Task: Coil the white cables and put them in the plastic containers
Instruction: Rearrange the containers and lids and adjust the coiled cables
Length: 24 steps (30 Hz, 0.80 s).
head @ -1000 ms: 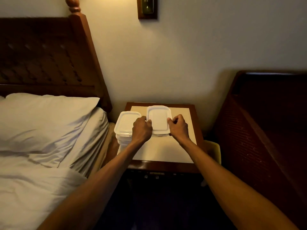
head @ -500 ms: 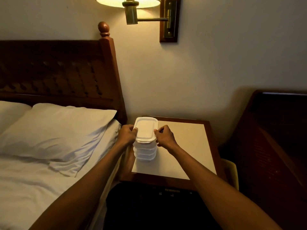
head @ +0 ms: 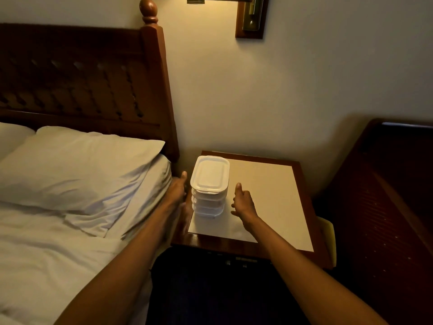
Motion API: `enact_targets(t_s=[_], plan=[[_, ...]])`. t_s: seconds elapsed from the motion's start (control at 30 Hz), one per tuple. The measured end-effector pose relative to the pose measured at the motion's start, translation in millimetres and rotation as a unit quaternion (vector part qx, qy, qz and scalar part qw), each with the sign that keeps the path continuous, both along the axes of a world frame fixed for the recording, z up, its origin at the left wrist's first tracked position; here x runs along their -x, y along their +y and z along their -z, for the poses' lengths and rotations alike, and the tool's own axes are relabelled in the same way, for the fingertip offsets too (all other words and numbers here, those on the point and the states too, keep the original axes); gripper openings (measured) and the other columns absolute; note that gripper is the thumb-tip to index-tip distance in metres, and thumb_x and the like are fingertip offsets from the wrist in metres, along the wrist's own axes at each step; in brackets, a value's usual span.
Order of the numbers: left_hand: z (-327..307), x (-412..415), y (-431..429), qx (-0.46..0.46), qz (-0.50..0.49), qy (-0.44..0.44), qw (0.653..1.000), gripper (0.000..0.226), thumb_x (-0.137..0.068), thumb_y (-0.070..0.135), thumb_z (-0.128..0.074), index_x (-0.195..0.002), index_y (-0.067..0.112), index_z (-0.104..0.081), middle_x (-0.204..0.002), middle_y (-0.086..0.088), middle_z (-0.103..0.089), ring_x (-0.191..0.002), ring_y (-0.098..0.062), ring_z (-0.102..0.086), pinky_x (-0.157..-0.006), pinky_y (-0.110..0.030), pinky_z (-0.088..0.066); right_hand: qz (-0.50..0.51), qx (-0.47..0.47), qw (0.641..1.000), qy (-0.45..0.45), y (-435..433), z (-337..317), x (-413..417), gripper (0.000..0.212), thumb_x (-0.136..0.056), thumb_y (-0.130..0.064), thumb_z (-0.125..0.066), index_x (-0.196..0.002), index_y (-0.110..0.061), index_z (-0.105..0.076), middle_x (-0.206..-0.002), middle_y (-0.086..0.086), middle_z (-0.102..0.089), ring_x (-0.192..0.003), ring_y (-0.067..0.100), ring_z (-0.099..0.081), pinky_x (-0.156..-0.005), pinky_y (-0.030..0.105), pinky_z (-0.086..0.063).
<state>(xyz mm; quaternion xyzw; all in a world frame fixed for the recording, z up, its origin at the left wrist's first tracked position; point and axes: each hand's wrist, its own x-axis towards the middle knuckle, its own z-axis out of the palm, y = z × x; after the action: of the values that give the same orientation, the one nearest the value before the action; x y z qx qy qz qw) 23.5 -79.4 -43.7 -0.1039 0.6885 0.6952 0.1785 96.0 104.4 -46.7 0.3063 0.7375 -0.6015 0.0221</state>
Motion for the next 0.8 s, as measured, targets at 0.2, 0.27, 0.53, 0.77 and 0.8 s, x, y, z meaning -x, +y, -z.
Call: enact_targets(t_s=[0.2, 0.27, 0.53, 0.77, 0.8], plan=[[36.3, -35.1, 2.6, -0.072, 0.055, 0.008, 0.996, 0.025, -0.103, 0.038, -0.043, -0.117, 0.029, -0.062, -0.118, -0.001, -0.066, -0.109, -0.017, -0.059, -0.099, -0.045, -0.045, -0.024, 0.23, 0.972, -0.052, -12.3, 16.0, -13.5, 0.069, -0.097, -0.062, -0.03, -0.14, -0.008, -0.044, -0.133, 0.016, -0.055, -0.107, 0.031, -0.06, -0.07, 0.036, -0.056], [36.7, -43.0, 7.7, -0.087, 0.062, -0.006, 0.994, 0.032, -0.105, 0.042, -0.036, -0.126, 0.034, -0.06, -0.135, 0.001, -0.06, -0.129, -0.018, -0.048, -0.108, -0.05, -0.036, -0.028, 0.229, 0.973, -0.031, -13.7, 19.0, -14.3, 0.069, -0.095, -0.064, -0.035, -0.139, -0.011, -0.046, -0.134, 0.014, -0.055, -0.106, 0.028, -0.06, -0.071, 0.035, -0.055], [29.4, -79.8, 38.9, -0.083, 0.045, -0.003, 0.996, 0.062, -0.084, 0.07, -0.055, -0.14, 0.043, -0.045, -0.14, 0.015, -0.052, -0.127, -0.013, -0.049, -0.091, -0.046, -0.048, 0.02, 0.297, 0.954, 0.036, 8.2, 25.4, -32.9, 0.06, -0.095, -0.056, -0.046, -0.136, -0.013, -0.05, -0.124, 0.006, -0.056, -0.109, 0.027, -0.058, -0.086, 0.042, -0.053], [25.8, -106.3, 93.8, -0.051, 0.025, -0.001, 0.998, 0.082, -0.08, 0.065, -0.065, -0.145, 0.024, -0.037, -0.144, 0.0, -0.049, -0.126, -0.025, -0.05, -0.09, -0.044, -0.044, 0.024, 0.227, 0.97, 0.083, 29.0, 26.3, -40.4, 0.054, -0.093, -0.056, -0.052, -0.126, -0.014, -0.055, -0.126, 0.007, -0.06, -0.108, 0.025, -0.061, -0.077, 0.032, -0.057], [24.3, -107.0, 98.7, -0.043, 0.028, 0.0, 0.999, 0.081, -0.081, 0.065, -0.065, -0.144, 0.023, -0.039, -0.142, -0.001, -0.051, -0.125, -0.026, -0.051, -0.089, -0.044, -0.045, 0.024, 0.221, 0.971, 0.083, 31.2, 24.9, -41.4, 0.049, -0.092, -0.057, -0.053, -0.12, -0.016, -0.056, -0.122, 0.006, -0.061, -0.107, 0.024, -0.061, -0.079, 0.034, -0.057]])
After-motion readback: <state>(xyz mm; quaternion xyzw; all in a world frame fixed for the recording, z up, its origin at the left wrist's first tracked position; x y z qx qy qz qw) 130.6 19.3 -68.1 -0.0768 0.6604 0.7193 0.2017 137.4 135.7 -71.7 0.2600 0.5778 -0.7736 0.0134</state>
